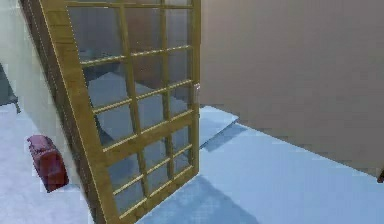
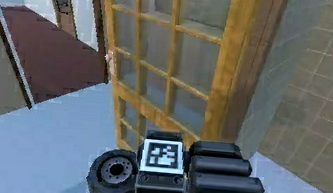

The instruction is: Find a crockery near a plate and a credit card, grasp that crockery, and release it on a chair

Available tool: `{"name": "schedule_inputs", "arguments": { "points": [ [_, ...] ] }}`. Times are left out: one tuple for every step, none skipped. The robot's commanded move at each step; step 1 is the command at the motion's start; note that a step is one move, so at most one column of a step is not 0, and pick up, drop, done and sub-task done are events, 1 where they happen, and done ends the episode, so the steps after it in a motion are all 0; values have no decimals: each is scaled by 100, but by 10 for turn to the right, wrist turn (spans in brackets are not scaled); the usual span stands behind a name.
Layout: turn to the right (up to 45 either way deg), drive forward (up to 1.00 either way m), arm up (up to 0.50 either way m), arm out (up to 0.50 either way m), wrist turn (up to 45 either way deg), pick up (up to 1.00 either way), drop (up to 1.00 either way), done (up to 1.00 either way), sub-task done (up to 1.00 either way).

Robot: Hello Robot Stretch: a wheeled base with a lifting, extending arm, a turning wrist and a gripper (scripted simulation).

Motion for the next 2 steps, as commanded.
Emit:
{"name": "schedule_inputs", "arguments": {
  "points": [
    [450, 0, 0, 0, 0, 0, 0, 0, 0],
    [30, 0, 0, 0, 0, 0, 0, 0, 0]
  ]
}}
